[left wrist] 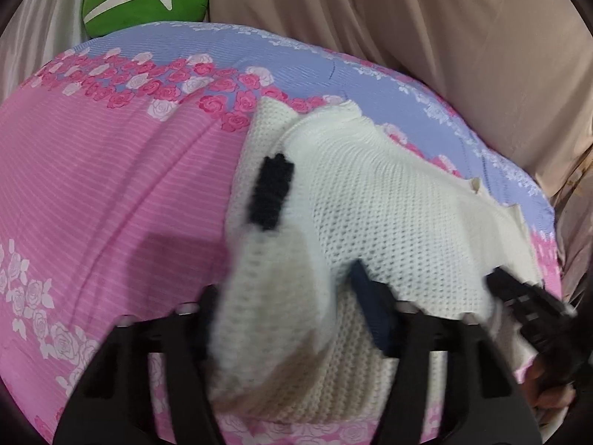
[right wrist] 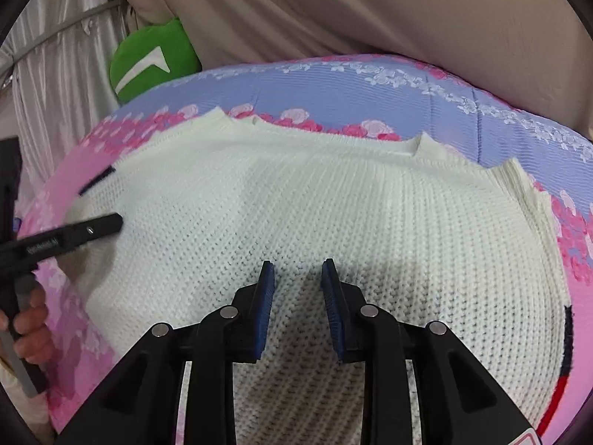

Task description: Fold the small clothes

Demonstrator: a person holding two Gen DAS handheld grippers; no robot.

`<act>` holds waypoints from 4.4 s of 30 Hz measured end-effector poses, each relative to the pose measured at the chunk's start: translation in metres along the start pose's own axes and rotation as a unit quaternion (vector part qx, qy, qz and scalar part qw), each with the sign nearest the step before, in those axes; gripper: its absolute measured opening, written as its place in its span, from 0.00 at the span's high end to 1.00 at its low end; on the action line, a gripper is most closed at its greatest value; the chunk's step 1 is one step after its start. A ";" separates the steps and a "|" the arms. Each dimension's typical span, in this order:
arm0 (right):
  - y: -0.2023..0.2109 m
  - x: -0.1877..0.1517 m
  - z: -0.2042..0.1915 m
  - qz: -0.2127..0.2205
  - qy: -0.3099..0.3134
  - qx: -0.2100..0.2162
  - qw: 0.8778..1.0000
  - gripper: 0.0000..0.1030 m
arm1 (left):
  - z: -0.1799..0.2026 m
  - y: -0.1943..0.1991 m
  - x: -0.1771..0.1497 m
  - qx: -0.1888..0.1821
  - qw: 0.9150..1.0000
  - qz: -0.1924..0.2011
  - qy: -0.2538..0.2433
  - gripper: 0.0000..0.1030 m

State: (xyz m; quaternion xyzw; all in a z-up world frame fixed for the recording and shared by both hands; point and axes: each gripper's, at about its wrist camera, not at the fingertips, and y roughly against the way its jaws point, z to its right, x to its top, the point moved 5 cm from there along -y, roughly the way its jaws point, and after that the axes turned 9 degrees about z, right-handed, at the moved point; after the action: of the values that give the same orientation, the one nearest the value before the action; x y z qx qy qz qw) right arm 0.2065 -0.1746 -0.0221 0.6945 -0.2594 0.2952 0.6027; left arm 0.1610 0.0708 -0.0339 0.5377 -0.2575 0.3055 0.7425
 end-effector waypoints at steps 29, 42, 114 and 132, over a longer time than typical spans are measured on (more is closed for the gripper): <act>0.133 -0.095 0.136 0.048 -0.218 -0.025 0.974 0.68 | 0.284 0.002 -0.080 -0.127 0.949 -0.010 -0.289 0.65; 0.125 -0.016 0.099 0.070 -0.165 0.058 0.982 0.34 | 0.190 0.054 -0.074 -0.102 0.971 -0.011 -0.217 0.28; 0.149 -0.077 0.140 0.074 -0.192 0.021 0.978 0.61 | 0.197 0.021 -0.080 -0.133 0.971 -0.037 -0.194 0.29; 0.190 -0.082 0.145 0.104 -0.177 -0.048 0.977 0.82 | 0.200 0.039 -0.085 -0.086 0.967 -0.011 -0.239 0.37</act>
State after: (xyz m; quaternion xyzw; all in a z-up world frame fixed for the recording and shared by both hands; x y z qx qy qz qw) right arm 0.0279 -0.3438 0.0348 0.6751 -0.4468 0.2158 0.5459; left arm 0.0639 -0.1257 -0.0110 0.5318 -0.4473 0.1363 0.7061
